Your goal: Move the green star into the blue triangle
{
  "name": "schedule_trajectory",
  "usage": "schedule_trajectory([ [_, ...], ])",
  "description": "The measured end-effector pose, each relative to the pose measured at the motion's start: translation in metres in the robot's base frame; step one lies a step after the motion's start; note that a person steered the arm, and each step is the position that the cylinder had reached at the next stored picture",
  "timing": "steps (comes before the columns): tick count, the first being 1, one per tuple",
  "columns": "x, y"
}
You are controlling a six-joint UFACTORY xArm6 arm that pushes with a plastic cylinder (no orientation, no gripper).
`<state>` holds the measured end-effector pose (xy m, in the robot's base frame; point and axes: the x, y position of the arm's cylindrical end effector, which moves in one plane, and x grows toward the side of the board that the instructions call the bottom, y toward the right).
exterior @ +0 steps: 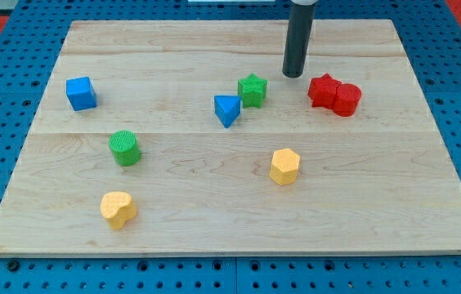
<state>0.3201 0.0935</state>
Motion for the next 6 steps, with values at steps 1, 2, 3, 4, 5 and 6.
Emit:
schedule_trajectory([
  [1,0.000,-0.004],
  [2,0.000,-0.009],
  [3,0.000,-0.014],
  [4,0.025,-0.044],
  [5,0.061,-0.080],
  [6,0.087,-0.118],
])
